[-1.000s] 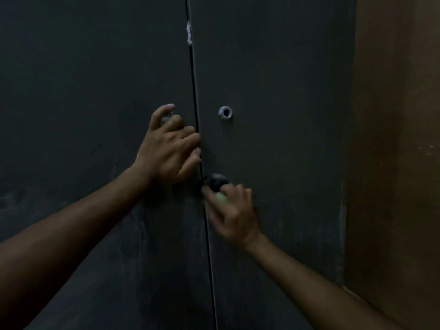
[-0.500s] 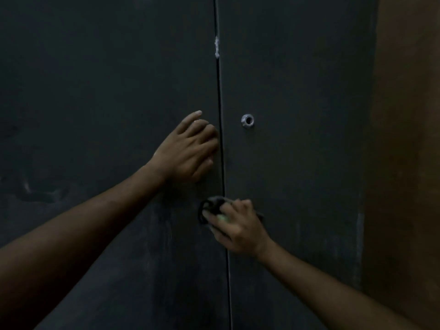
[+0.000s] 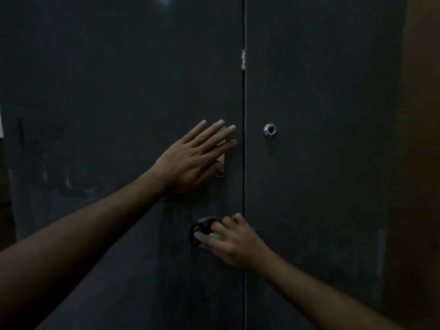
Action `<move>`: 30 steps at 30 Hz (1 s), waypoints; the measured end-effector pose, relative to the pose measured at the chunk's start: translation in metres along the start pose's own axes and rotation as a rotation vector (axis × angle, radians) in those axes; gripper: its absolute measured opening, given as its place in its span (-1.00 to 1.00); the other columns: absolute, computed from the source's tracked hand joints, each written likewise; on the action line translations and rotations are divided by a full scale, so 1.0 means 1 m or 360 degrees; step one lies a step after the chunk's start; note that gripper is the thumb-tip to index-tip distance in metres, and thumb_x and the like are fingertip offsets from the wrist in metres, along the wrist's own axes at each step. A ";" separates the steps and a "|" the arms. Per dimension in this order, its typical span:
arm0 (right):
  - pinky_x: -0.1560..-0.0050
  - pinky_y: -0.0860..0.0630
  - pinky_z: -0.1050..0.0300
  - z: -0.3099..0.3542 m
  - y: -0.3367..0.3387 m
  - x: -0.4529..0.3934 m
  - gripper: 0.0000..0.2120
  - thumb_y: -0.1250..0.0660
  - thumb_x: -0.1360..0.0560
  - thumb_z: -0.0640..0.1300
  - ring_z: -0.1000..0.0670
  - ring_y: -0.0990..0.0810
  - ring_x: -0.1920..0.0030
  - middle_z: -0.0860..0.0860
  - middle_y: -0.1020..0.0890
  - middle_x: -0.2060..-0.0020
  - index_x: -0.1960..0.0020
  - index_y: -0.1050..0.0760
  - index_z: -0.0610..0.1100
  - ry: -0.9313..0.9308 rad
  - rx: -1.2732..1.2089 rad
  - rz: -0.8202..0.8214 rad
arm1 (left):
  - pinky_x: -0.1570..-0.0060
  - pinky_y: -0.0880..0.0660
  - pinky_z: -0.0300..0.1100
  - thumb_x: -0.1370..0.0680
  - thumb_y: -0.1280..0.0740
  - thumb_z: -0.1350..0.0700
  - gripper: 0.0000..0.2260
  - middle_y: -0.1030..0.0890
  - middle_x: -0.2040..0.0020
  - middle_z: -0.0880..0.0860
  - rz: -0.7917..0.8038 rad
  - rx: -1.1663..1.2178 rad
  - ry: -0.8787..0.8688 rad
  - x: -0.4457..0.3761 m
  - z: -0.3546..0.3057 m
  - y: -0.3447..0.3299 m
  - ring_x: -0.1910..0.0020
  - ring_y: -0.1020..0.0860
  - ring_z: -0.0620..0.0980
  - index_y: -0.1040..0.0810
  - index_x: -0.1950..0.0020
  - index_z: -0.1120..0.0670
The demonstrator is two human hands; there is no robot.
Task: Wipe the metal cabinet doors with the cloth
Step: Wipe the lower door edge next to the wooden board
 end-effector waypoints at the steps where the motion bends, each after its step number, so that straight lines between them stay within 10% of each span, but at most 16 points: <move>1: 0.13 -0.42 -0.02 -0.011 0.005 -0.015 -0.64 -0.31 -0.62 0.07 -0.11 -0.48 0.09 -0.05 -0.58 -0.01 -0.39 -0.55 0.04 -0.0085 0.0015 -0.0056 | -0.64 -0.11 0.24 -0.77 -0.07 -0.04 -0.50 -0.15 -0.70 0.17 0.0008 0.0008 0.0028 0.003 0.003 0.001 -0.70 -0.08 0.19 -0.22 -0.69 0.10; 6: 0.14 -0.40 -0.03 -0.037 0.014 -0.057 -0.64 -0.27 -0.65 0.01 -0.13 -0.46 0.11 -0.11 -0.55 0.03 -0.42 -0.52 -0.01 -0.0976 -0.0024 -0.0385 | -0.65 -0.09 0.19 -0.75 -0.11 -0.05 -0.50 -0.22 -0.68 0.17 -0.0053 0.0074 0.0276 0.035 0.029 0.018 -0.69 -0.14 0.17 -0.28 -0.66 0.13; 12: 0.12 -0.43 -0.02 0.029 -0.010 -0.048 -0.65 -0.29 -0.63 -0.02 -0.11 -0.48 0.08 -0.07 -0.53 -0.03 -0.39 -0.55 -0.03 -0.0038 -0.0109 -0.0072 | -0.63 -0.13 0.22 -0.73 -0.15 -0.02 -0.54 -0.33 -0.63 0.18 -0.0044 -0.0071 0.0564 0.105 0.079 0.042 -0.65 -0.24 0.21 -0.40 -0.58 0.16; 18: -0.14 -0.42 -0.08 -0.017 0.007 -0.122 -0.60 -0.33 -0.60 -0.11 -0.16 -0.45 -0.15 -0.13 -0.42 -0.21 -0.44 -0.50 -0.05 -0.0945 -0.0009 -0.0445 | -0.65 -0.09 0.20 -0.74 -0.10 -0.04 -0.51 -0.26 -0.67 0.13 -0.0004 -0.0151 0.0582 0.121 0.092 0.038 -0.68 -0.16 0.14 -0.32 -0.65 0.10; 25: -0.04 -0.46 -0.08 0.021 -0.005 -0.113 -0.60 -0.34 -0.58 -0.04 -0.16 -0.49 -0.14 -0.13 -0.50 -0.24 -0.40 -0.54 -0.04 0.0050 -0.0040 -0.0098 | -0.65 -0.09 0.16 -0.74 -0.12 -0.02 -0.52 -0.25 -0.68 0.10 -0.0024 -0.0166 0.0573 0.122 0.093 0.037 -0.69 -0.15 0.11 -0.30 -0.66 0.07; 30: -0.07 -0.40 -0.08 -0.054 0.025 -0.169 -0.55 -0.32 -0.57 -0.05 -0.18 -0.45 -0.16 -0.16 -0.48 -0.22 -0.46 -0.49 -0.04 -0.1074 -0.0016 -0.0453 | -0.65 -0.10 0.16 -0.74 -0.09 0.00 -0.53 -0.25 -0.68 0.10 -0.0038 -0.0161 0.0553 0.124 0.093 0.036 -0.69 -0.16 0.10 -0.30 -0.66 0.07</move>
Point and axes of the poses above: each hand's wrist, its own x-axis away from the middle knuckle, its own y-axis out of the back of the hand, z = x × y, the point moved 8 cm from there along -x, towards the middle knuckle
